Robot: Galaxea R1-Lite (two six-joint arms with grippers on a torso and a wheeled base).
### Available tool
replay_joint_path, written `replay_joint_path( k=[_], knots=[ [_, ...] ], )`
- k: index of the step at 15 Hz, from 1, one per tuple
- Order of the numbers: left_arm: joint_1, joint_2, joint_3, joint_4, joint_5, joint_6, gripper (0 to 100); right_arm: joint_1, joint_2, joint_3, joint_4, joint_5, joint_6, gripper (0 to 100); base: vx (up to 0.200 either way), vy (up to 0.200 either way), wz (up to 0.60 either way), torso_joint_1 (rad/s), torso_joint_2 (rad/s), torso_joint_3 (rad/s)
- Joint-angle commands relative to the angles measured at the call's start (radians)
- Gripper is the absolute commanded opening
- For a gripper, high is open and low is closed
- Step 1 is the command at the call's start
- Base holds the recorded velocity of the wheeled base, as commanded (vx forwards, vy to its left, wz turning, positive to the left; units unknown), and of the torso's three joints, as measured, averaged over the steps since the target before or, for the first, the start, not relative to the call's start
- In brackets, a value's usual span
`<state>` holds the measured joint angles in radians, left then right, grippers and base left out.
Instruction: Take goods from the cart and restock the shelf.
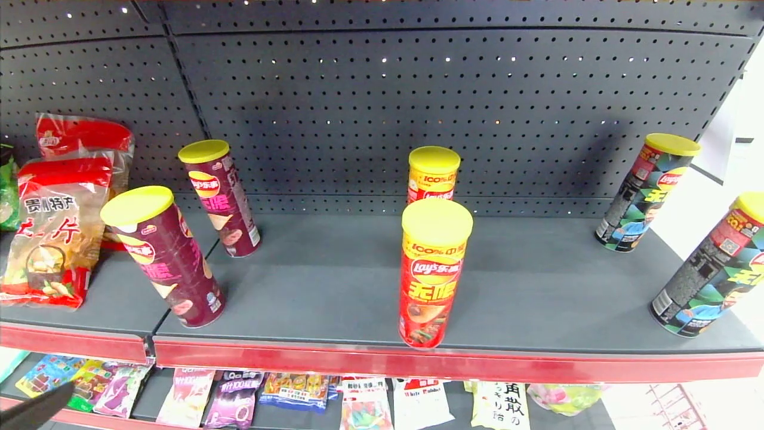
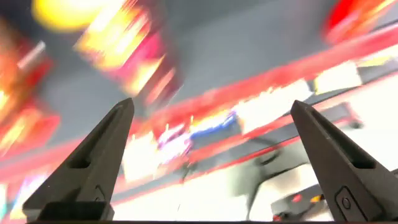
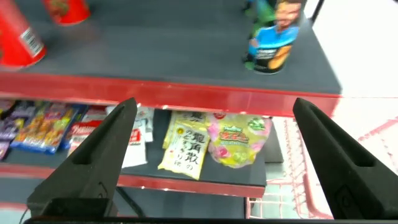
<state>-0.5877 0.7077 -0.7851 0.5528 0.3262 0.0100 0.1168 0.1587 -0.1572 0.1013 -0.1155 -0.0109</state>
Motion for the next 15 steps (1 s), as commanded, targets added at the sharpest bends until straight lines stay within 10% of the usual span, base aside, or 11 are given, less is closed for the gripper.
replay_joint_path(
  k=[1,3,6,10,15],
  knots=[
    [0.407,-0.493,0.185,0.297,0.083,-0.067,100,-0.263,0.222,-0.064,0.002,0.004,0.025,100,0.000,0.000,0.00,0.000,0.00,0.000],
    [0.568,-0.585,0.299,0.250,0.024,-0.079,100,-0.310,0.153,-0.001,-0.002,0.103,-0.014,100,0.000,0.000,0.00,0.000,0.00,0.000],
    [0.589,-0.708,0.503,-0.063,-0.153,-0.051,100,-0.235,-0.062,0.102,-0.029,0.255,-0.052,100,0.000,0.000,0.00,0.000,0.00,0.000],
    [0.592,-0.692,0.615,-0.244,-0.061,-0.039,100,-0.077,-0.057,0.110,-0.052,0.252,-0.035,100,0.000,0.000,0.00,0.000,0.00,0.000],
    [0.589,-0.705,0.739,-0.513,-0.165,-0.042,100,-0.118,-0.159,0.122,-0.064,0.099,-0.014,100,0.000,0.000,0.00,0.000,0.00,0.000]
  ],
)
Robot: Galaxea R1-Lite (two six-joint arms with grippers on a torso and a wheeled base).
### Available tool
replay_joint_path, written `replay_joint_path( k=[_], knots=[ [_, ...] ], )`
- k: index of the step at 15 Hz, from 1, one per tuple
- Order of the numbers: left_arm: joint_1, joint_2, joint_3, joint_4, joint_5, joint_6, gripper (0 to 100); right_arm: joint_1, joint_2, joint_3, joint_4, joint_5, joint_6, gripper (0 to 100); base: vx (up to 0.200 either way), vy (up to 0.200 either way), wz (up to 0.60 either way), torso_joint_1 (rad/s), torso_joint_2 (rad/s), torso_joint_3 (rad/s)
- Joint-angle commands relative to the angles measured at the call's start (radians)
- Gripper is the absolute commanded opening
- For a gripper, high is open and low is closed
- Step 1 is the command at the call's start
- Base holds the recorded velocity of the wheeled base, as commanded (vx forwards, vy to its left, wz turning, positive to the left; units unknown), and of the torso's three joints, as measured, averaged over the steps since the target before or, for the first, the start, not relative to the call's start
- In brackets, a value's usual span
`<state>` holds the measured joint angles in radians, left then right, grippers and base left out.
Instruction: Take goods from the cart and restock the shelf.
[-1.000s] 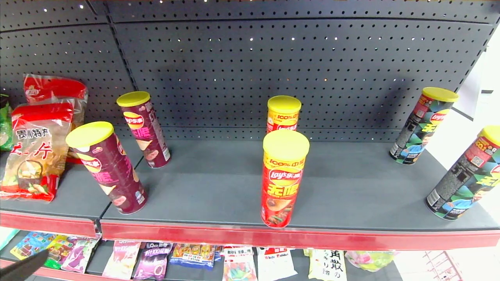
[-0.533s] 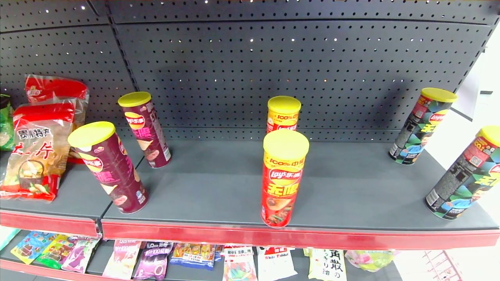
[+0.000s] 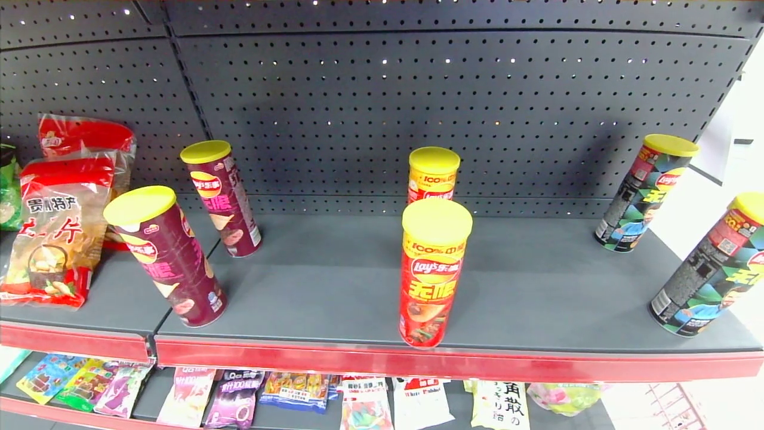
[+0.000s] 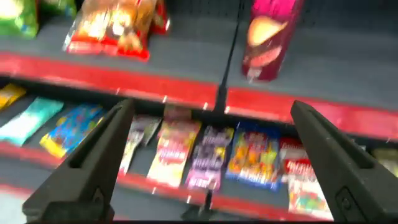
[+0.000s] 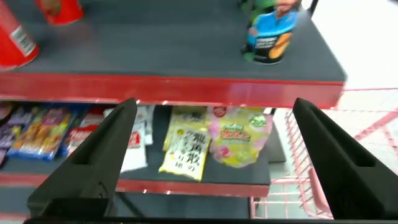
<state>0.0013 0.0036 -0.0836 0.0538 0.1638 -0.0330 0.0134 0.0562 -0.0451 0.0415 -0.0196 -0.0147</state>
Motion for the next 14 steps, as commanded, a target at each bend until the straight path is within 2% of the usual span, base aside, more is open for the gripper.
replay_joint_path(
  k=[1,2,4,5,7,8,13,14],
  knots=[
    [0.000,-0.001,0.036,-0.008,-0.001,0.004,100,-0.016,-0.056,0.024,-0.043,0.040,-0.057,100,0.000,0.000,0.00,0.000,0.00,0.000],
    [0.000,-0.001,0.038,-0.008,-0.001,0.005,100,-0.015,-0.055,0.045,-0.049,0.076,-0.044,100,0.000,0.000,0.00,0.000,0.00,0.000],
    [0.000,-0.001,0.047,-0.019,-0.017,0.002,100,-0.010,-0.044,0.045,-0.049,0.053,0.025,100,0.000,0.000,0.00,0.000,0.00,0.000],
    [0.000,-0.002,0.062,-0.048,-0.053,-0.007,100,-0.013,-0.055,0.045,-0.048,0.053,0.027,100,0.000,0.000,0.00,0.000,0.00,0.000],
    [0.000,-0.002,0.065,-0.057,-0.056,-0.050,100,-0.015,-0.055,0.045,-0.048,0.041,0.024,100,0.000,0.000,0.00,0.000,0.00,0.000],
    [0.000,-0.002,0.065,-0.057,-0.052,-0.056,100,-0.015,-0.055,0.045,-0.048,0.043,0.024,100,0.000,0.000,0.00,0.000,0.00,0.000],
    [0.000,-0.002,0.065,-0.058,-0.061,-0.045,100,-0.015,-0.055,0.045,-0.048,0.043,0.025,100,0.000,0.000,0.00,0.000,0.00,0.000],
    [0.000,-0.002,0.067,-0.060,-0.090,-0.047,100,-0.015,-0.055,0.045,-0.049,0.043,0.027,100,0.000,0.000,0.00,0.000,0.00,0.000]
  ],
)
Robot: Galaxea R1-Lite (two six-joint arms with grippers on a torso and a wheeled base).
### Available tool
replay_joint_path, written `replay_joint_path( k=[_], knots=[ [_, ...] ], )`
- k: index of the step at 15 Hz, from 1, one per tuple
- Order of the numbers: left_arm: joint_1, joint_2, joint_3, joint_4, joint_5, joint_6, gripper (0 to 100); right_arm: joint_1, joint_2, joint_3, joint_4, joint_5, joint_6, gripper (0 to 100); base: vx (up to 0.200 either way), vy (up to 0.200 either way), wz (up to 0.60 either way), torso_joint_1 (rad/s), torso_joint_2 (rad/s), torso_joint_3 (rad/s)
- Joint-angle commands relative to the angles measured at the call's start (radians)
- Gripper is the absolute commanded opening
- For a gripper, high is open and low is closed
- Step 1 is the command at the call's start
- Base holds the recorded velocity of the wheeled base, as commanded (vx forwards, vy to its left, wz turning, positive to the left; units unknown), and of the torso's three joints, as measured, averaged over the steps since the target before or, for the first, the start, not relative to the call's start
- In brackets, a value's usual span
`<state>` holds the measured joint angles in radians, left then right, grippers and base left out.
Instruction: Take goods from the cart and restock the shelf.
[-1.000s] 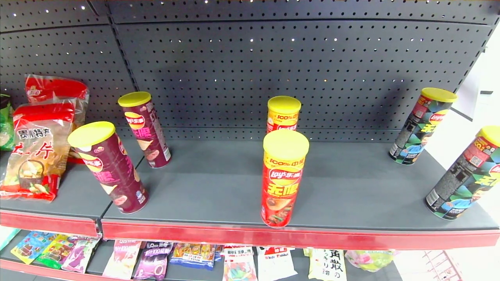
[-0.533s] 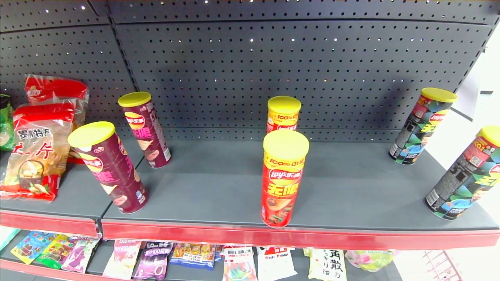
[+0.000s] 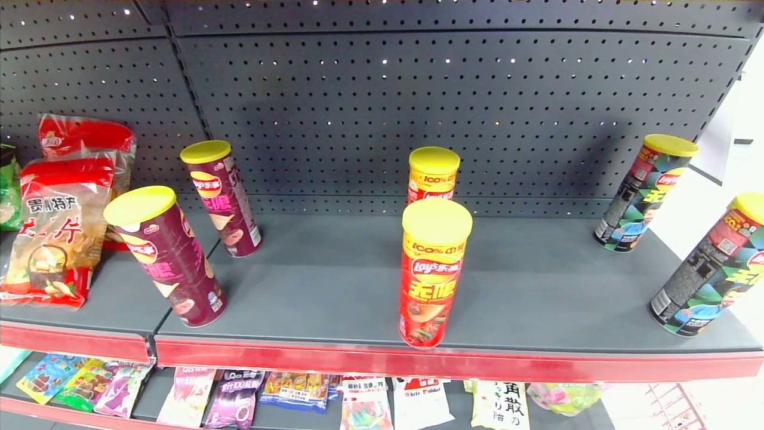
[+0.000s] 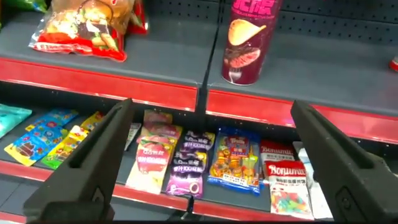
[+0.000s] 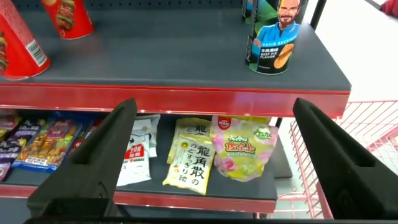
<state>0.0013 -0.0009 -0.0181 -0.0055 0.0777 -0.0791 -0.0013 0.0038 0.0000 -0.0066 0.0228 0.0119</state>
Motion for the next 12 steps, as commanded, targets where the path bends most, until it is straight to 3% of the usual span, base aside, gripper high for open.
replay_joint_path(
  k=[1,2,3,5,12],
  knots=[
    [0.000,0.002,0.001,-0.001,-0.009,-0.001,100,0.000,-0.002,0.000,-0.001,0.000,0.000,100,0.000,0.000,0.00,0.000,0.00,0.000],
    [0.000,0.002,0.017,-0.001,-0.125,0.087,100,0.000,-0.002,0.000,-0.001,0.000,-0.003,100,0.000,0.000,0.00,0.000,0.00,0.000],
    [0.000,0.002,0.015,0.012,-0.128,0.098,100,0.000,-0.002,0.000,0.000,0.000,-0.003,100,0.000,0.000,0.00,0.000,0.00,0.000],
    [0.002,0.002,0.015,0.010,-0.114,0.073,100,0.000,-0.002,0.000,0.000,0.000,-0.003,100,0.000,0.000,0.00,0.000,0.00,0.000],
    [0.002,0.002,0.017,0.009,-0.087,0.076,100,0.000,-0.002,0.000,0.000,0.000,-0.001,100,0.000,0.000,0.00,0.000,0.00,0.000]
  ],
)
